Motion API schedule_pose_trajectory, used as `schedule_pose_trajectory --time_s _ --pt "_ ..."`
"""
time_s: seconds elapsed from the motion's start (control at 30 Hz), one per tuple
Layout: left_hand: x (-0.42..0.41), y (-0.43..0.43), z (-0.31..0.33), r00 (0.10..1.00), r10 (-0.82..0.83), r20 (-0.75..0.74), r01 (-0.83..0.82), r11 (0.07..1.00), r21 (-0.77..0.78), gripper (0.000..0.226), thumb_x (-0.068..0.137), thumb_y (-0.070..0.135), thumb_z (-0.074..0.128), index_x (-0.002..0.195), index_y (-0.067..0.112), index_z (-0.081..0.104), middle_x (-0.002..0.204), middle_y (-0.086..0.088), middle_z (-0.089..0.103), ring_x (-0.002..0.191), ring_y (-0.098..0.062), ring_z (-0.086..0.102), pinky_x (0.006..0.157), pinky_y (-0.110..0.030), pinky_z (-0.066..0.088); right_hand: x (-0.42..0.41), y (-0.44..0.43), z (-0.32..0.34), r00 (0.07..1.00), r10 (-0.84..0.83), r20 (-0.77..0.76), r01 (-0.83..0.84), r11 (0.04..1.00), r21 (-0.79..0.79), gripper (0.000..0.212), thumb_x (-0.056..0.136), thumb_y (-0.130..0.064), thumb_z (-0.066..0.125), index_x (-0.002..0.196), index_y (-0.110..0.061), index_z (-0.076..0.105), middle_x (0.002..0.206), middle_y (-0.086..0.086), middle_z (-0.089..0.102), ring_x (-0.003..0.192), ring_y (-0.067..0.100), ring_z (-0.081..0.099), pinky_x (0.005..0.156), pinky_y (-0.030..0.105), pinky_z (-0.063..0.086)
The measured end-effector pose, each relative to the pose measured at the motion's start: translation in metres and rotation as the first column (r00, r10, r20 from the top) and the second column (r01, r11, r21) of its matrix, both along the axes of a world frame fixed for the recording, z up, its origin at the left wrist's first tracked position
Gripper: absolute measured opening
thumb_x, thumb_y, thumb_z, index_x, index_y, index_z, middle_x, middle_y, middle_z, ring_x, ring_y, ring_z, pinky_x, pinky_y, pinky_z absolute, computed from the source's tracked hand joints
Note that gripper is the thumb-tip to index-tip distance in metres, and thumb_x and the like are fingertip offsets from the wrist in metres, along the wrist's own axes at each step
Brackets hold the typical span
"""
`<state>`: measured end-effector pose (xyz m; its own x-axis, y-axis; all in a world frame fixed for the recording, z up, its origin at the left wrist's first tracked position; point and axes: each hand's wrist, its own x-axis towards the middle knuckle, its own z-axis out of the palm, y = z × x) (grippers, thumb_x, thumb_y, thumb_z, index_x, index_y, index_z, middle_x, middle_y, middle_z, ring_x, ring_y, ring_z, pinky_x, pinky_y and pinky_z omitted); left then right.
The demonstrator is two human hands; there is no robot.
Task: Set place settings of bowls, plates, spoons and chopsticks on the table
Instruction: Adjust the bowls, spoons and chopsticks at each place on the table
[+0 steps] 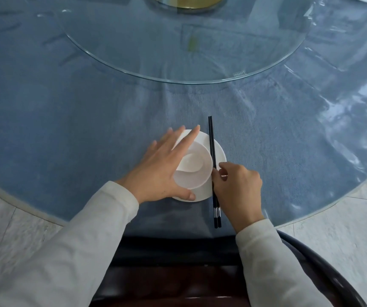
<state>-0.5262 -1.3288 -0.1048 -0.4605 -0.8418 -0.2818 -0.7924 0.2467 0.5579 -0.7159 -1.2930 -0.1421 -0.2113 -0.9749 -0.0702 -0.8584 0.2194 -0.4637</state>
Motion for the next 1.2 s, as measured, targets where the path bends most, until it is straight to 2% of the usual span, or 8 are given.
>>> schedule_pose_trajectory --time_s 0.07,0.1,0.2,0.27,0.37,0.47,0.67,1.2 --pt "0.011 -0.002 0.004 0.990 0.137 -0.031 -0.138 0.989 -0.050 0.122 0.070 0.067 0.078 0.158 0.047 -0.005 0.171 0.010 0.001 0.157 -0.012 -0.002 0.126 -0.043 0.008 -0.009 -0.003 0.003 0.997 -0.064 0.044 0.066 0.996 -0.052 0.032 0.096 -0.030 0.063 0.074 -0.006 0.068 0.074 0.007 0.076 0.077 0.042 0.067 0.065 0.035 0.042" --pt "0.022 -0.003 0.004 0.955 0.278 -0.104 -0.287 0.954 -0.090 0.106 0.078 0.064 0.073 0.160 0.041 0.010 0.168 0.007 0.017 0.154 -0.011 0.016 0.124 -0.039 0.017 -0.016 -0.006 0.005 0.990 -0.103 0.093 0.109 0.992 -0.066 0.029 0.096 -0.030 0.064 0.078 -0.009 0.073 0.077 0.005 0.078 0.080 0.038 0.070 0.068 0.032 0.041" --pt "0.063 -0.002 -0.004 0.602 0.735 -0.312 -0.754 0.652 0.080 0.035 0.099 0.029 0.064 0.132 0.019 0.059 0.130 -0.011 0.068 0.097 -0.022 0.070 0.088 -0.035 0.058 -0.037 -0.018 0.007 0.958 -0.182 0.220 0.183 0.983 0.018 0.021 0.092 -0.029 0.068 0.085 -0.012 0.079 0.081 0.004 0.079 0.085 0.029 0.073 0.073 0.025 0.037" --pt "0.079 0.005 -0.012 0.428 0.870 -0.246 -0.790 0.492 0.366 0.010 0.101 0.011 0.060 0.108 0.010 0.067 0.109 -0.025 0.073 0.061 -0.021 0.067 0.060 -0.027 0.060 -0.044 -0.023 0.006 0.948 -0.170 0.269 0.139 0.982 0.129 0.021 0.088 -0.031 0.070 0.078 -0.014 0.078 0.072 0.002 0.076 0.077 0.021 0.070 0.080 0.027 0.047" --pt "0.076 0.021 -0.025 0.486 0.866 -0.120 -0.698 0.467 0.542 0.007 0.097 0.003 0.064 0.099 0.002 0.071 0.097 -0.024 0.076 0.052 -0.018 0.066 0.053 -0.022 0.060 -0.044 -0.026 0.004 0.915 -0.190 0.357 0.111 0.967 0.228 0.014 0.086 -0.028 0.076 0.078 -0.018 0.081 0.068 -0.002 0.077 0.074 0.017 0.075 0.088 0.039 0.059" --pt "0.060 0.025 -0.035 0.499 0.854 -0.148 -0.640 0.478 0.602 0.012 0.096 0.008 0.067 0.101 -0.001 0.074 0.086 -0.017 0.077 0.054 -0.018 0.069 0.055 -0.024 0.062 -0.038 -0.026 0.005 0.873 -0.230 0.431 0.119 0.956 0.268 0.015 0.085 -0.024 0.080 0.071 -0.029 0.079 0.066 -0.005 0.078 0.070 0.014 0.078 0.089 0.044 0.063" --pt "0.042 0.022 -0.050 0.474 0.857 -0.203 -0.653 0.496 0.572 0.008 0.091 -0.004 0.069 0.091 -0.002 0.077 0.083 -0.020 0.078 0.062 -0.021 0.073 0.061 -0.027 0.064 -0.036 -0.026 0.006 0.846 -0.280 0.454 0.167 0.947 0.273 0.025 0.082 -0.019 0.082 0.063 -0.033 0.075 0.061 -0.012 0.076 0.057 0.006 0.075 0.081 0.042 0.065" --pt "0.046 0.021 -0.059 0.463 0.847 -0.261 -0.657 0.525 0.541 0.014 0.085 -0.009 0.072 0.083 0.003 0.080 0.071 -0.012 0.078 0.065 -0.025 0.077 0.061 -0.026 0.062 -0.034 -0.027 0.002 0.843 -0.303 0.445 0.213 0.947 0.240 0.024 0.082 -0.019 0.083 0.064 -0.034 0.075 0.061 -0.015 0.075 0.061 0.007 0.075 0.079 0.037 0.066"
